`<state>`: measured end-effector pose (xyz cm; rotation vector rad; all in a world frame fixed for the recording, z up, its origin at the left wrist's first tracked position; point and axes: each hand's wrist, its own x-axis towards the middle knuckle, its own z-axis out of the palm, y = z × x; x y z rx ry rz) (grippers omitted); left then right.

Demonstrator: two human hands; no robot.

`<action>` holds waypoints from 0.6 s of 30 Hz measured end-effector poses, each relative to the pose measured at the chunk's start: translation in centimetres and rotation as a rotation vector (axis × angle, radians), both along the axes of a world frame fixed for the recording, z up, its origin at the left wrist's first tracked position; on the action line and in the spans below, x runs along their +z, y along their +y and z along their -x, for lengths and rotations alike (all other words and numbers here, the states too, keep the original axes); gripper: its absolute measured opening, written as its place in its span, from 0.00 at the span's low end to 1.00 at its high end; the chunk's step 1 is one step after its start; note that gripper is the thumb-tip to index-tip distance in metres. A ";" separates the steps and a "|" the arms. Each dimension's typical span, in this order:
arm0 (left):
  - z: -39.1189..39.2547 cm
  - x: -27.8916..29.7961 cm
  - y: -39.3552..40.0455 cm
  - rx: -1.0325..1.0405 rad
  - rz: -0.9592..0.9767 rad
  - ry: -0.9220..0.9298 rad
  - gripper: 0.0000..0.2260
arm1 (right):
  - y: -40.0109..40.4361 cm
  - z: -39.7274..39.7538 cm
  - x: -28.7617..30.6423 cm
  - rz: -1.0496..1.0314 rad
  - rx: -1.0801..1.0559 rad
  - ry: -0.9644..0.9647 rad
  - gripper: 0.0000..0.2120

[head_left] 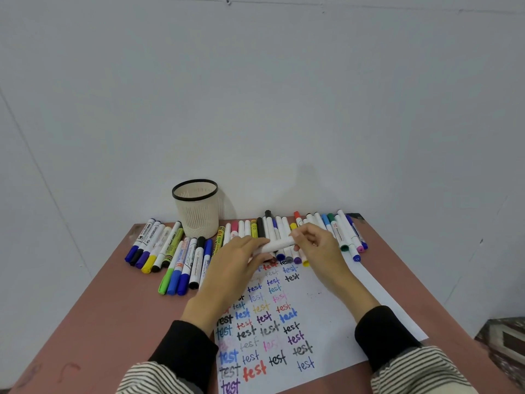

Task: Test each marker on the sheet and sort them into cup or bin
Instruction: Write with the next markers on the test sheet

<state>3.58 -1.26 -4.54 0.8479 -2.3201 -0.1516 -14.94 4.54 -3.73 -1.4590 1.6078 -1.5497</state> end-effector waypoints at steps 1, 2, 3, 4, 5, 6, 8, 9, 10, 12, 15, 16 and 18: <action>-0.1 0.1 0.0 0.023 -0.002 0.003 0.16 | 0.0 0.2 0.2 0.022 -0.042 -0.033 0.08; -0.1 0.2 0.0 0.041 -0.012 0.008 0.16 | 0.0 0.3 0.5 0.042 -0.081 -0.083 0.09; -0.1 0.2 0.1 0.050 -0.029 0.006 0.16 | 0.1 0.5 0.7 0.058 -0.104 -0.156 0.09; 0.0 0.2 0.2 0.054 -0.051 -0.002 0.15 | 0.1 0.4 0.9 0.068 -0.106 -0.253 0.08; 0.2 0.2 0.4 0.053 -0.081 -0.015 0.14 | 0.1 0.3 1.0 0.074 -0.083 -0.373 0.08; 0.5 0.1 0.6 0.045 -0.112 -0.032 0.13 | 0.1 0.0 1.2 0.082 -0.040 -0.509 0.08; 1.0 -0.2 0.9 0.012 -0.136 -0.085 0.10 | 0.1 -0.4 1.5 0.103 0.056 -0.762 0.08; 1.2 -0.4 1.0 -0.006 -0.127 -0.116 0.10 | 0.1 -0.5 1.7 0.115 0.094 -0.858 0.09; 1.3 -0.6 1.2 -0.017 -0.123 -0.142 0.10 | 0.1 -0.5 1.9 0.130 0.122 -0.949 0.11; 1.5 -0.6 1.3 -0.027 -0.124 -0.183 0.10 | 0.3 -0.3 2.1 0.150 0.138 -1.118 0.19; 1.9 -0.5 1.5 -0.023 -0.071 -0.275 0.12 | 0.7 0.0 2.4 0.144 0.096 -1.200 0.28; 2.0 -0.4 1.7 -0.027 -0.047 -0.296 0.13 | 0.8 0.1 2.5 0.139 0.085 -1.200 0.29; 2.4 -0.3 2.2 -0.048 -0.025 -0.305 0.13 | 1.1 0.3 2.8 0.131 0.080 -1.208 0.29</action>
